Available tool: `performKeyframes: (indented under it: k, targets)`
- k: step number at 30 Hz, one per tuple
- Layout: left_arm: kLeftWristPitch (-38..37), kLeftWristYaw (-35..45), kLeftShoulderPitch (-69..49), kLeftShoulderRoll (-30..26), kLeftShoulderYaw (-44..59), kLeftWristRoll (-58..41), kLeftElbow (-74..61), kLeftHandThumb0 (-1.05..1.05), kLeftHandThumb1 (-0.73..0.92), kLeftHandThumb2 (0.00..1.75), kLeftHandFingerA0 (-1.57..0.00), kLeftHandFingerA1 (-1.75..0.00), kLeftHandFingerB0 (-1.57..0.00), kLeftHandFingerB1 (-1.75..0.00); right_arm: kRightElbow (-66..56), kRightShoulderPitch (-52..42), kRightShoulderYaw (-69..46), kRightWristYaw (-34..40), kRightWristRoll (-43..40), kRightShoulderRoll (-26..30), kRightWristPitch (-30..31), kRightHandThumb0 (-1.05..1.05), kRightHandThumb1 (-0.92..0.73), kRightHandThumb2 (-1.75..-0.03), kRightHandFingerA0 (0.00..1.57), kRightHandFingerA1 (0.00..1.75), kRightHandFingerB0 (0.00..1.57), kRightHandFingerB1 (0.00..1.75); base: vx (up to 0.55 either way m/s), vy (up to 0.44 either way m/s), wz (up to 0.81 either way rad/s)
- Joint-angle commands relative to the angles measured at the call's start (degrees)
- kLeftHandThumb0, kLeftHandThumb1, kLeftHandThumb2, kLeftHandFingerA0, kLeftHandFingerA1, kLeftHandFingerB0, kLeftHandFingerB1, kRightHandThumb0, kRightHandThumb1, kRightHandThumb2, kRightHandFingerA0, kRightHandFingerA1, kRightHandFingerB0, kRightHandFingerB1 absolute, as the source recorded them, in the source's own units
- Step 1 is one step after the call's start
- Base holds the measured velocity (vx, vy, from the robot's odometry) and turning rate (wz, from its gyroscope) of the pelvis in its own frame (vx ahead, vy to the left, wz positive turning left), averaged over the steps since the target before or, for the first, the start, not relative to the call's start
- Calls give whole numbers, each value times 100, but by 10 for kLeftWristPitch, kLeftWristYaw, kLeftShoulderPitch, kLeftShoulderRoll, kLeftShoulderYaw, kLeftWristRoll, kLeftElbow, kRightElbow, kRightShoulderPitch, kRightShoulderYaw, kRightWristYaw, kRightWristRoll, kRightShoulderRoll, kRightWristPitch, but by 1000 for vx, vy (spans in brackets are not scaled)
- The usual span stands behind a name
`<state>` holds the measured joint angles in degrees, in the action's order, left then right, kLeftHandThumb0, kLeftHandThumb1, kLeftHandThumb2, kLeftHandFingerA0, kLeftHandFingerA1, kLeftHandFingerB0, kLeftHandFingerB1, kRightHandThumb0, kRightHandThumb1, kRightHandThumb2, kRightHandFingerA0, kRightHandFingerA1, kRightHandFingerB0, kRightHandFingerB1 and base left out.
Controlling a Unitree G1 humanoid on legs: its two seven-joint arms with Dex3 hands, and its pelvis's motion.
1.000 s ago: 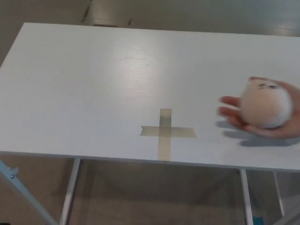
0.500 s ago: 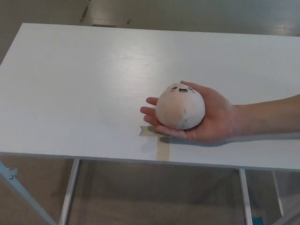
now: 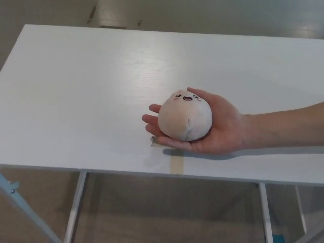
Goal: Use the left hand to take the pink dumpling toy on a person's hand and put it on the desk.
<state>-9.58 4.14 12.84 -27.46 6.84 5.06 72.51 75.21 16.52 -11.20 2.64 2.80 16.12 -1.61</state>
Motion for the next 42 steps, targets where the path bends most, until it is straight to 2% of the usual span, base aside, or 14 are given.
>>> performKeyframes:
  k: [1, 2, 3, 8, 14, 18, 19, 28, 35, 36, 37, 40, 41, 42]
  targets:
    - [-105, -23, -36, -5, -43, 46, -45, -29, 57, 57, -76, -47, -55, -40, 5, -5, -1, -8, -4, 2, 5, -20, -71, -61, 68, 47, 51, 42, 0, 0, 0]
    - [-138, -21, -52, -11, -56, 53, -72, -29, 57, 57, -76, -47, -55, -40, 5, -8, -1, -8, -4, 3, 4, -20, -71, -61, 68, 47, 51, 42, 0, 0, 0]
    - [-149, -19, -60, -14, -59, 54, -84, -39, 50, 73, -69, -57, -49, -49, 5, -8, -1, -8, -4, 3, 4, -20, -71, -61, 68, 47, 51, 42, 0, 0, 0]
    - [-211, 2, -139, -46, -69, 52, -208, -45, 48, 74, -63, -55, -45, -48, 5, -11, -1, -9, -4, 5, 2, -20, -71, -61, 68, 47, 51, 42, 0, 0, 0]
    - [-253, 20, -305, -95, -26, 35, -488, -47, 44, 72, -61, -54, -50, -49, 5, -11, 1, -10, -1, 7, 3, -20, -71, -61, 65, 45, 50, 41, 0, 0, 0]
    - [-288, 51, -386, -109, 21, -17, -618, -47, 42, 71, -63, -55, -52, -50, 6, -7, 4, -9, 2, 6, 5, -20, -71, -61, 66, 45, 50, 41, 0, 0, 0]
    - [-309, 67, -437, -110, 57, -62, -706, -46, 42, 71, -64, -56, -52, -50, 6, -5, 4, -9, 3, 6, 6, -20, -71, -61, 66, 46, 50, 41, 0, 0, 0]
    - [-374, 98, -537, -114, 224, -225, -970, -47, 40, 70, -72, -59, -57, -52, 7, -11, 6, -6, 5, 7, 8, -20, -71, -61, 67, 46, 52, 42, 0, 0, 0]
    - [-356, 95, -495, -139, 334, -288, -1086, -44, 38, 68, -62, -56, -54, -51, 7, -9, 10, -7, 9, 8, 10, -21, -71, -61, 67, 46, 52, 42, 0, 0, 0]
    - [-344, 95, -482, -146, 343, -298, -1097, -37, 44, 54, -62, -47, -56, -41, 7, -9, 10, -8, 8, 9, 10, -21, -71, -61, 67, 46, 52, 42, 0, 0, 0]
    - [-319, 94, -447, -168, 355, -317, -1109, -37, 43, 53, -56, -44, -53, -40, 7, -10, 9, -9, 7, 9, 9, -21, -71, -61, 67, 46, 51, 42, 0, 0, 0]
    - [-281, 89, -387, -202, 362, -334, -1116, -38, 43, 53, -53, -43, -51, -38, 7, -10, 7, -9, 5, 9, 7, -20, -71, -61, 67, 46, 51, 41, 0, 0, 0]
    - [-260, 85, -354, -220, 364, -335, -1114, -45, 37, 66, -46, -49, -44, -45, 6, -9, 7, -11, 5, 10, 7, -20, -71, -61, 67, 46, 51, 41, 0, 0, 0]
    - [-243, 83, -327, -235, 362, -335, -1112, -47, 37, 66, -44, -49, -38, -43, 6, -8, 7, -12, 5, 11, 6, -20, -71, -61, 67, 46, 50, 41, 0, 0, 0]
